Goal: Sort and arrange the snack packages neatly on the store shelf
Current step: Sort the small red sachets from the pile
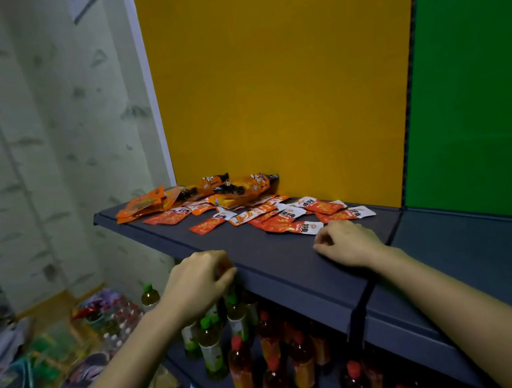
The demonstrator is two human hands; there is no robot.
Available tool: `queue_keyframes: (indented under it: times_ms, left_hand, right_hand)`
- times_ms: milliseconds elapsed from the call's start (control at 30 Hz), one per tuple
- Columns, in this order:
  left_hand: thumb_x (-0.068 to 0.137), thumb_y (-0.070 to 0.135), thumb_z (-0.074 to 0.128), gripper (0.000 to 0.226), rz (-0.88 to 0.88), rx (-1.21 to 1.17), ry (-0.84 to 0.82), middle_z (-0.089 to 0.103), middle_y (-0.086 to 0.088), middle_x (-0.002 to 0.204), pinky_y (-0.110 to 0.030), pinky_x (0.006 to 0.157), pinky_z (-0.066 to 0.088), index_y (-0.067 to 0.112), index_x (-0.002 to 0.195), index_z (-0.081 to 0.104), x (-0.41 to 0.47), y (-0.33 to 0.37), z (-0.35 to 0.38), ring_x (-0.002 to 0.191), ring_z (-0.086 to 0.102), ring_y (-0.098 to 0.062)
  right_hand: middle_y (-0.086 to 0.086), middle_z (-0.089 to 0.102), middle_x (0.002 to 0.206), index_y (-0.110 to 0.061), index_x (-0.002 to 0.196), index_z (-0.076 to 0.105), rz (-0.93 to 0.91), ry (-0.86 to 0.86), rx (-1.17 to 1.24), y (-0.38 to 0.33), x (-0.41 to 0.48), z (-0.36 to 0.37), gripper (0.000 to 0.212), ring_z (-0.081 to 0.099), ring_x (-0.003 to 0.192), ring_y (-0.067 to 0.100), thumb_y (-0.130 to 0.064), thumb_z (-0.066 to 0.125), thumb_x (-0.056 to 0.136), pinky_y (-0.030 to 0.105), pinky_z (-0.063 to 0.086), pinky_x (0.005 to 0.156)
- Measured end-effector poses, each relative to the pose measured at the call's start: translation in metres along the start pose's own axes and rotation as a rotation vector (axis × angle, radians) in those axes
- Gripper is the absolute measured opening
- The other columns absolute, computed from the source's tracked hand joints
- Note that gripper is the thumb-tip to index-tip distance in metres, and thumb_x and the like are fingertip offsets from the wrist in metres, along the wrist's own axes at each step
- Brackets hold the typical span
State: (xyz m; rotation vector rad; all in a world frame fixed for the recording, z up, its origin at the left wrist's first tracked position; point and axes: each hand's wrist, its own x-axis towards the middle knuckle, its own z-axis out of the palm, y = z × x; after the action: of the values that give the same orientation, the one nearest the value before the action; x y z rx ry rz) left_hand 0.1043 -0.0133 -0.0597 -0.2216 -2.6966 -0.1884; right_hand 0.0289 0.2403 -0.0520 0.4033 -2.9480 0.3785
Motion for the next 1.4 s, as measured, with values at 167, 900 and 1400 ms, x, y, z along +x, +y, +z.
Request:
queue_keyframes:
  times_ms: [167,900,1400]
  left_hand:
    - [0.092,0.042,0.047,0.025,0.037,-0.041,-0.025,0.064,0.005,0.107,-0.033,0.077,0.047,0.024,0.101,0.061,0.065,-0.023,0.018,0.102,0.058,-0.018]
    - [0.092,0.044,0.045,0.037,0.466,-0.038,-0.148,0.058,-0.002,0.118,-0.033,0.084,0.043,0.018,0.112,0.061,0.237,-0.040,0.100,0.115,0.049,-0.020]
    - [0.096,0.052,0.025,0.059,0.499,0.098,-0.218,0.038,-0.009,0.141,-0.042,0.106,0.027,0.013,0.133,0.048,0.247,-0.051,0.116,0.135,0.027,-0.024]
  right_hand:
    - [0.002,0.051,0.125,-0.026,0.119,0.060,-0.005,-0.006,-0.110,0.000,0.039,0.007,0.036,0.049,0.118,0.022,-0.045,0.045,0.093,0.036,0.044,0.087]
    - [-0.002,0.052,0.066,-0.018,0.062,0.056,0.590,0.096,0.153,-0.022,0.107,0.036,0.063,0.058,0.079,0.021,-0.080,0.046,0.070,0.032,0.038,0.063]
    - [0.002,0.070,0.081,-0.010,0.082,0.074,0.830,0.155,0.263,-0.047,0.127,0.039,0.061,0.063,0.083,0.019,-0.068,0.061,0.070,0.031,0.046,0.071]
